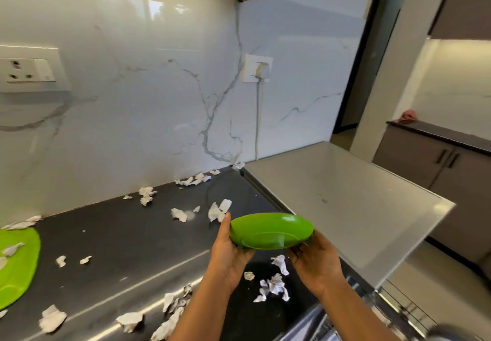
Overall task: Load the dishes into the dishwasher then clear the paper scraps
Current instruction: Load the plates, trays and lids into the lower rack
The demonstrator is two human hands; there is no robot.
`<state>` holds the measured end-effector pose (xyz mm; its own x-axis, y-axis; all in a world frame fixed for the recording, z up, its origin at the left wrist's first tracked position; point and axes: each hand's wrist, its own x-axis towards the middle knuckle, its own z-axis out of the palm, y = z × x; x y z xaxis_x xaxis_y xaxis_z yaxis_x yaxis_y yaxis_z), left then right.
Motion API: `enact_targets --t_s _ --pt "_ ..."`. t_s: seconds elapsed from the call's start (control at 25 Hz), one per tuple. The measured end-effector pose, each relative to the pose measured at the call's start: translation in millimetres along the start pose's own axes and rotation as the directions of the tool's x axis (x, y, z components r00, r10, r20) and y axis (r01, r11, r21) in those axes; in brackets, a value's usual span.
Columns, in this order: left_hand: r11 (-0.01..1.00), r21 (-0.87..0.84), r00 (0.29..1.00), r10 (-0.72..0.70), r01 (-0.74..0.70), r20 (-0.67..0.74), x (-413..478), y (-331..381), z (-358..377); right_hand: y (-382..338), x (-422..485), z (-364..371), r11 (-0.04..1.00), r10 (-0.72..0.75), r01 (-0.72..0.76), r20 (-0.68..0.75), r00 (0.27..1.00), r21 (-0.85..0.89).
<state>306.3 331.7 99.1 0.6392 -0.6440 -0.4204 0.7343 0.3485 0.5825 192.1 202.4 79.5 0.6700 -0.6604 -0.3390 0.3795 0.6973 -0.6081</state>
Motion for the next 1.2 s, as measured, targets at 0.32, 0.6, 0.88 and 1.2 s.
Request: enact_targets --t_s 0.32,0.6,0.88,1.2 --pt "0.981 0.185 0.996 0.073 -0.061 -0.059 -9 -39 37 -44 -9 -46 1.000 -0.015 0.015 -0.010 1.000 -0.027" --pt "0.966 0.235 0.993 0.117 -0.107 -0.026 -26 -115 102 -121 -19 -115 0.999 -0.048 0.048 -0.076 0.996 -0.003" --pt "0.875 0.485 0.998 -0.011 -0.018 0.055 -10 -236 149 -198 -30 -237 0.989 -0.142 0.148 -0.175 0.974 0.020" --pt "0.786 0.586 0.979 -0.190 0.195 -0.071 11 -371 166 -209 -55 -369 0.982 -0.107 0.160 -0.406 0.908 0.099"
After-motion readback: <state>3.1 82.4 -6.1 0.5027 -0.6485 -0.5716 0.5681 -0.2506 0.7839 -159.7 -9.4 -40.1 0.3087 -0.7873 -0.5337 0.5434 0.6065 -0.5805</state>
